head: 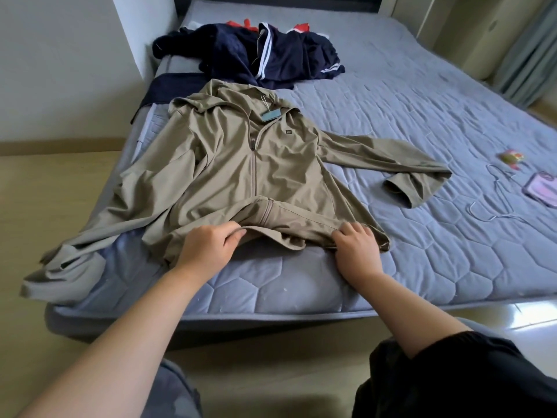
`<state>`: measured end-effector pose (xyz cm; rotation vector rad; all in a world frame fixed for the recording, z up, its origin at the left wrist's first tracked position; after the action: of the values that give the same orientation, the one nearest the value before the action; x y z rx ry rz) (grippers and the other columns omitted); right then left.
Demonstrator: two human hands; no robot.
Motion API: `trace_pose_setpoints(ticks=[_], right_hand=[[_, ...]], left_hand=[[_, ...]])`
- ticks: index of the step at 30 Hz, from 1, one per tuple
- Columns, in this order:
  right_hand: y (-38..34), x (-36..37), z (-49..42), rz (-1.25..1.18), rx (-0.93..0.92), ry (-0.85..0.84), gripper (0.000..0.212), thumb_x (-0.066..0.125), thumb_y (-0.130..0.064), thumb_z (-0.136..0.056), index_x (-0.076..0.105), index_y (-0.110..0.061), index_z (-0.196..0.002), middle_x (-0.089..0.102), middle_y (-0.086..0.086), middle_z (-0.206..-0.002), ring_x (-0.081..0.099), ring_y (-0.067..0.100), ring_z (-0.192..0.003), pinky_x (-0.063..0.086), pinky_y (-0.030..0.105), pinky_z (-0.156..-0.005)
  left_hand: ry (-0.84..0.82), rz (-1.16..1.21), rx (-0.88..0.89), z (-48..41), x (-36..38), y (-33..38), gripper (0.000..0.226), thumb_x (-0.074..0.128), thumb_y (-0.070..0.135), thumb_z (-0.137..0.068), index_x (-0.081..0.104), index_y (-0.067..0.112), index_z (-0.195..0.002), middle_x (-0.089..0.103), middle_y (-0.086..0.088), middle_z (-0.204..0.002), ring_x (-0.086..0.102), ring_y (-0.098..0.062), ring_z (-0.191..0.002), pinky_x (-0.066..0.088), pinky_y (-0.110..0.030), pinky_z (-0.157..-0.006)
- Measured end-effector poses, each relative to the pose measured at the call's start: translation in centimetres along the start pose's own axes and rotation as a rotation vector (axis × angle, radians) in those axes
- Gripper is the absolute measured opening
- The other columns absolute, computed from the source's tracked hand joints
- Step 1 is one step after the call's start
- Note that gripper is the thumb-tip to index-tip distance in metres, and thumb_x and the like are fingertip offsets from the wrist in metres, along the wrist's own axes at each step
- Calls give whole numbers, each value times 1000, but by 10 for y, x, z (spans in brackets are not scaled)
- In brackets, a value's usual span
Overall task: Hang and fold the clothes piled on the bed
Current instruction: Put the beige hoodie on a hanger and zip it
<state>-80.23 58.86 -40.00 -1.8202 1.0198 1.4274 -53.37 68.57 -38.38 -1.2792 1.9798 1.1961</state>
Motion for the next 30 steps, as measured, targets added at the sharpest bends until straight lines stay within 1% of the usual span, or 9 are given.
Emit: trace_pose_setpoints(ticks=[6,12,14,18,21,23,26,28,30], right_hand=[[5,-12,0,-177,7,204,22,66,17,-59,59,-1,-71,54,12,-65,55,32,-58,44,35,-45],[33,-17,-3,-51,-96,-200,20,61,8,-62,66,-9,-72,60,6,-83,54,26,-72,23,25,-54],[41,-22,-3,25,-81,-158,17,67,4,-61,67,-13,-63,62,1,-78,57,27,-77,29,26,-62],[46,-19,-3,201,23,-416,22,52,-10,-82,68,-24,-79,60,-8,-87,49,18,-97,34,26,-82],[34,-19,-5,-113,119,-232,13,54,-1,-74,63,-9,-68,57,4,-71,56,28,-76,36,29,-61],[27,-18,-6,-221,89,83,6,61,4,-69,62,-2,-69,57,12,-73,56,35,-72,38,32,-58],[28,-5,-13,-134,152,8,45,58,-8,-76,58,-10,-121,52,11,-124,44,33,-118,34,44,-98],[29,2,-15,-109,198,-180,64,52,-14,-81,36,-16,-143,37,6,-144,22,28,-138,10,47,-115],[26,7,-16,-65,176,-258,66,51,-18,-81,32,-17,-145,42,3,-141,24,25,-138,3,48,-116]], left_hand=[[-216,57,-87,2,7,-1,39,50,40,-93,73,10,-85,67,-6,-67,61,-28,-68,44,-34,-59],[-638,-318,-65,-2,3,-11,21,58,33,-91,61,22,-73,58,4,-71,57,-19,-76,33,-28,-60],[-753,-376,-126,-2,2,-15,15,57,27,-89,61,25,-74,60,5,-77,57,-17,-79,40,-28,-63],[-866,-371,-164,-1,0,-19,18,60,29,-84,56,24,-67,58,5,-73,56,-15,-76,43,-27,-62],[-797,-162,-200,2,-3,-10,46,59,60,-81,62,17,-67,59,1,-64,53,-10,-62,38,-26,-55],[-486,12,-135,1,-5,-2,46,56,60,-85,69,19,-68,59,1,-60,56,-13,-60,41,-27,-54],[33,-228,61,-5,-10,0,20,69,26,-80,74,11,-92,65,-6,-83,61,-28,-77,52,-36,-66],[-164,-445,-176,-6,-13,-18,56,75,29,-77,58,14,-128,59,-12,-117,54,-34,-107,47,-45,-88],[-389,-464,-534,2,-16,-36,74,71,39,-79,38,21,-143,52,-12,-132,46,-33,-122,40,-41,-97]])
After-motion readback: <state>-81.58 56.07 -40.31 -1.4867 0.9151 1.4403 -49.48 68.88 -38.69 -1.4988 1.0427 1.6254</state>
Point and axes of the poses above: each hand's wrist, its own z-axis away from the middle knuckle, its own x-axis out of the palm, y = z × x, the point moved 1 cm from there along -z, towards the middle knuckle
